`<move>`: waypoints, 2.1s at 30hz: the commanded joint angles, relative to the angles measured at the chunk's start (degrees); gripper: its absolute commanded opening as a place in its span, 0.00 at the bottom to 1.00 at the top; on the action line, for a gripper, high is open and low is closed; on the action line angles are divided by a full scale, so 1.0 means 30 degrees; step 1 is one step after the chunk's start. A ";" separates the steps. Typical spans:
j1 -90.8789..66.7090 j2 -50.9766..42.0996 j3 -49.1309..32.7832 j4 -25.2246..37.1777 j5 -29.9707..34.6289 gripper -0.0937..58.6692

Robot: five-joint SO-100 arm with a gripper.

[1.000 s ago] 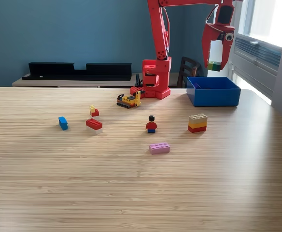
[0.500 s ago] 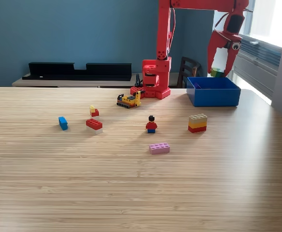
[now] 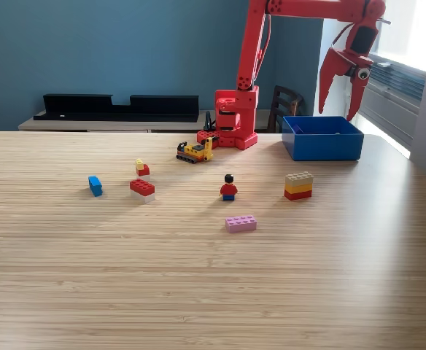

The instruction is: Grasp a lego block and put it in the bin.

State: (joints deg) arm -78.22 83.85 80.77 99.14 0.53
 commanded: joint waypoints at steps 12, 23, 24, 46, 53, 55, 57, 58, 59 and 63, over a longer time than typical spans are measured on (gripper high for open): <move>1.7842 0.0498 -0.8467 0.0850 0.2402 0.00; 2.3203 0.0498 -0.8350 0.0850 0.0732 0.00; 2.3350 0.0498 -0.8232 0.0850 0.0703 0.00; 2.7246 0.0293 -0.8203 -0.0850 0.0146 0.00; 2.7275 0.0176 -0.7705 -0.1143 -0.1436 0.00; 2.6484 0.0352 -0.7090 -0.1143 -0.1553 0.00; 2.5605 0.0410 -0.6416 -0.1143 -0.1758 0.00; 2.5166 0.0410 -0.6152 -0.1143 -0.1846 0.00; 2.4756 0.0410 -0.5859 -0.1143 -0.1963 0.00; 2.3174 0.0439 -0.4687 -0.1143 -0.2725 0.01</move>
State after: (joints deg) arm -4.83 83.67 65.83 96.50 -6.24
